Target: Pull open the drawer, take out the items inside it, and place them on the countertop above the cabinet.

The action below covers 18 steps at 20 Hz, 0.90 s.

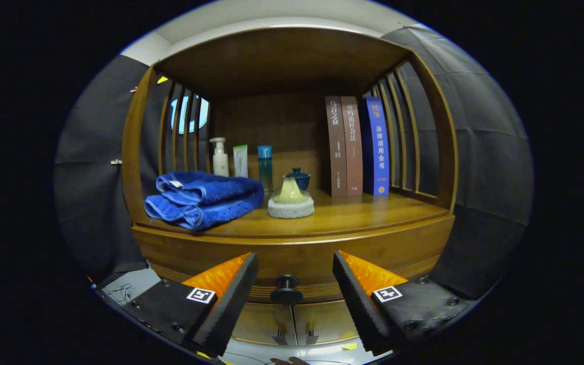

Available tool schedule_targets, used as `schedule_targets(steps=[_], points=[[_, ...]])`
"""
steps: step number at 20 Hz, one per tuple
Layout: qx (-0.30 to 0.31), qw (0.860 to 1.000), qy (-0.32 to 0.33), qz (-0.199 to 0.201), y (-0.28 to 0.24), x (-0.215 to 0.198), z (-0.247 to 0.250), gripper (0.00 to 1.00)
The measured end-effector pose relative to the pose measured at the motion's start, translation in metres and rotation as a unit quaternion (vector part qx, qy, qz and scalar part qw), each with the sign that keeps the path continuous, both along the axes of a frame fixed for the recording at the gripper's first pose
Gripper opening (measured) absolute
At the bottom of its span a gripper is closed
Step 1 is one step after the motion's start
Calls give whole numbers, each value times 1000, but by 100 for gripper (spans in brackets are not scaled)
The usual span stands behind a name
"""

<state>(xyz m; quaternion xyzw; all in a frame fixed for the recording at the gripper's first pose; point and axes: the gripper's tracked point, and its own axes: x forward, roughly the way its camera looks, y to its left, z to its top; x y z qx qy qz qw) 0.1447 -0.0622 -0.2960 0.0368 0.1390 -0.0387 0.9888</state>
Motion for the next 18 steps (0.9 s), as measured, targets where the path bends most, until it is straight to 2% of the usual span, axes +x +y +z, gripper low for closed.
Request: schedule_targets(steps=[5, 9, 18], points=[[-25, 999, -38, 11, 4, -33, 76, 97], [-15, 998, -59, 29, 11, -61, 142, 97], [-15, 997, -68, 41, 11, -84, 223, 97]])
